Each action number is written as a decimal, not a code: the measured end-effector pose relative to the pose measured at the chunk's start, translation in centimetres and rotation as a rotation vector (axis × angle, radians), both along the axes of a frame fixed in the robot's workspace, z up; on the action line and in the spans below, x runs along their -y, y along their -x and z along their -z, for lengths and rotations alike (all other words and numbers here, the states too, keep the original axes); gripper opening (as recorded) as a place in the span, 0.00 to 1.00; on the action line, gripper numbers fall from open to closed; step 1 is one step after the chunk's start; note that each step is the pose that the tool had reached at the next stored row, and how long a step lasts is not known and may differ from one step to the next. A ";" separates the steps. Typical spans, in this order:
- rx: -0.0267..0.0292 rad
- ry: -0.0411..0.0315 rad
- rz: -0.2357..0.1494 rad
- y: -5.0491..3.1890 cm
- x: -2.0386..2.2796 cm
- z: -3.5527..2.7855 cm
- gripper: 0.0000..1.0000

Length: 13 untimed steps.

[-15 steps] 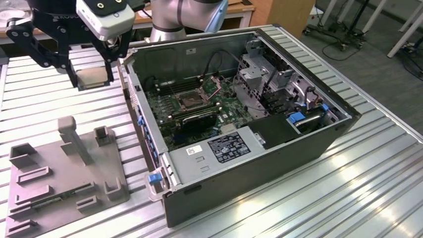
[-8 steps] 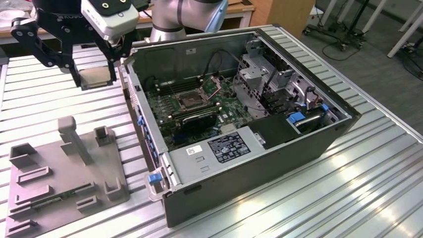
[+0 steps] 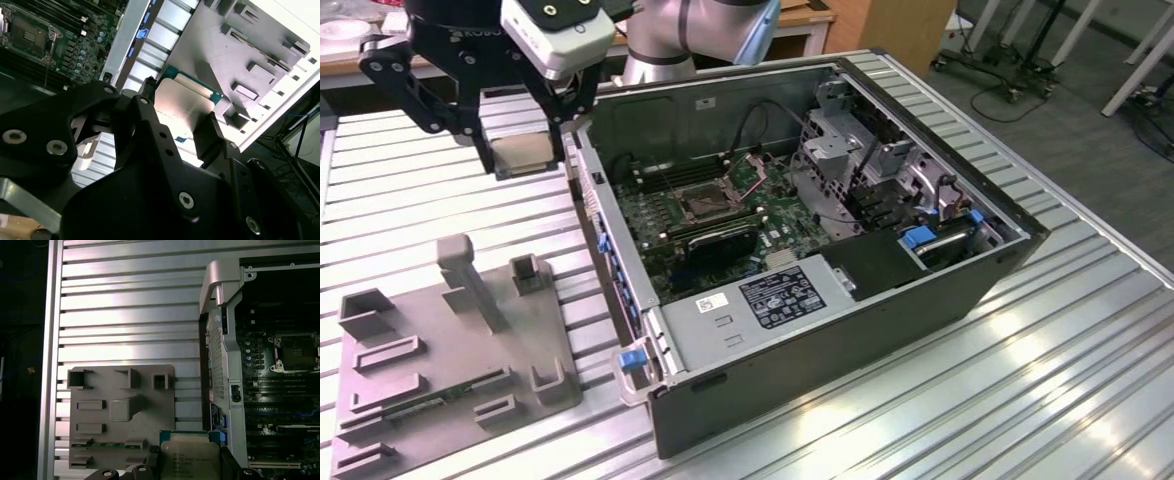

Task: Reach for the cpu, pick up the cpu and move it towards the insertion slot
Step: 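Pick up the cpu and move it towards the insertion slot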

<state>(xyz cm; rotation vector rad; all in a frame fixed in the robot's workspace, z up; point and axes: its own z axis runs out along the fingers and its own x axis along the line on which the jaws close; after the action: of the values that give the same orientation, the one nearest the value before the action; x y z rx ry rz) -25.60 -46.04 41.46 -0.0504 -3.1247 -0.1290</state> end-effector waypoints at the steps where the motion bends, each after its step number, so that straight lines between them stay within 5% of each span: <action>1: 0.0001 0.0000 0.000 -0.09 0.00 0.00 0.54; 13: 0.0001 0.0000 0.000 -1.12 0.00 0.01 0.54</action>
<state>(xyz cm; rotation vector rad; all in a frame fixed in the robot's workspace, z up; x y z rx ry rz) -24.49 -46.04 41.44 -0.0504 -3.1248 -0.1291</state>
